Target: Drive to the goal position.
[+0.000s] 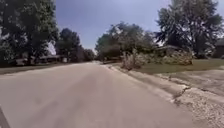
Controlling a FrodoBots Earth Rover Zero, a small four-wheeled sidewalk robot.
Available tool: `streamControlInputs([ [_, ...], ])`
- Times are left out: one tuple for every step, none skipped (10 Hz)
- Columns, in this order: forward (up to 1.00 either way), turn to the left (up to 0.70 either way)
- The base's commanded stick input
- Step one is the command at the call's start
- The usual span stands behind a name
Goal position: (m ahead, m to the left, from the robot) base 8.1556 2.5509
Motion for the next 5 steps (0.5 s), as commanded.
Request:
streamControlInputs([
  [0.70,0.00],
  [0.70,0.00],
  [0.70,0.00],
  [0.70,0.00],
  [0.70,0.00],
])
